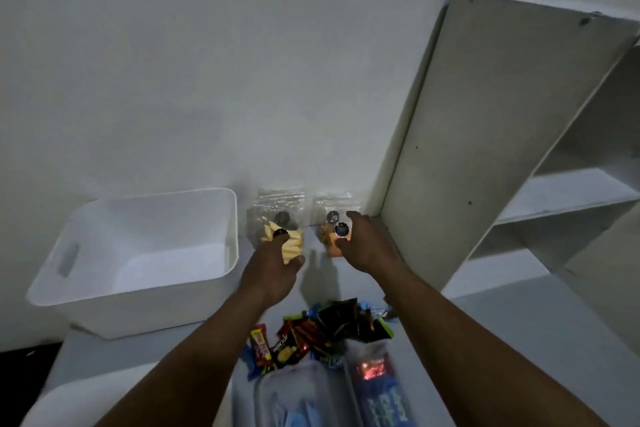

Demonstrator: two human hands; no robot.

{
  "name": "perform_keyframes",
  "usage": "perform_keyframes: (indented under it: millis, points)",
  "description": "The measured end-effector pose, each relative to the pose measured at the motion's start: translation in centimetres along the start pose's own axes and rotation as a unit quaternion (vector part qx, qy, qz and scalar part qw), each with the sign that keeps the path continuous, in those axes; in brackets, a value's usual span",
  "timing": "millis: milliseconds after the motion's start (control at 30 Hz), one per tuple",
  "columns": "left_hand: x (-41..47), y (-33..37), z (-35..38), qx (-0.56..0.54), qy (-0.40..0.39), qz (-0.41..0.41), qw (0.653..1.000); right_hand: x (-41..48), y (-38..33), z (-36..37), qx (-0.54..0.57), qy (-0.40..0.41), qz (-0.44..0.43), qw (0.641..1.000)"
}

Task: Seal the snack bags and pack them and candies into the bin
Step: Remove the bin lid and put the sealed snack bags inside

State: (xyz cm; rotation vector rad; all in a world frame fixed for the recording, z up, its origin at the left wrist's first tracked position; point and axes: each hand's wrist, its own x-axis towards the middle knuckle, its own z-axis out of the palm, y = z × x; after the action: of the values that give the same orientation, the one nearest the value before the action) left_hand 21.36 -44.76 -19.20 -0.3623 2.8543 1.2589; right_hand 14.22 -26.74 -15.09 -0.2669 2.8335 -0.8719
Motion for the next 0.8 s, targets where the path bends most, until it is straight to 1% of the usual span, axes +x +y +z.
perform_keyframes:
  millis: [100, 200, 267, 367, 433, 533, 600, 667, 800]
  points:
    - [4.3, -0.4, 2.4, -0.014, 0.058, -0.043, 0.997, 4.9, 2.2, -0.4, -0.024, -0.011, -0.006, 1.0]
    - [7.9, -1.3, 4.4, -0.003, 0.125, -0.086, 0.988, 9.6, 4.2, 0.5, -0.03, -0.013, -0.011, 0.999]
    - [10.1, -2.0, 5.8, 0.01, 0.166, -0.116, 0.979, 12.3, 5.6, 1.6, -0.026, -0.008, -0.011, 1.0]
    - [12.6, -3.2, 7.6, -0.019, 0.219, -0.177, 0.959, 15.0, 7.2, 3.0, -0.032, -0.005, -0.006, 0.999]
    - [13.9, -4.0, 8.4, -0.03, 0.238, -0.211, 0.948, 16.3, 8.2, 3.8, -0.028, -0.001, -0.001, 1.0]
    - [15.4, -4.8, 9.0, -0.037, 0.262, -0.219, 0.939, 18.2, 9.2, 5.1, 0.002, 0.022, -0.004, 1.0]
    - [16.0, -5.3, 9.3, -0.029, 0.289, -0.219, 0.932, 19.2, 9.5, 5.9, 0.019, 0.051, 0.009, 0.998]
    - [16.4, -5.8, 9.5, -0.044, 0.312, -0.22, 0.923, 19.9, 9.7, 6.8, 0.04, 0.074, 0.022, 0.996]
    - [16.9, -6.2, 9.5, -0.063, 0.338, -0.218, 0.913, 20.5, 10.1, 7.7, 0.051, 0.089, 0.01, 0.995]
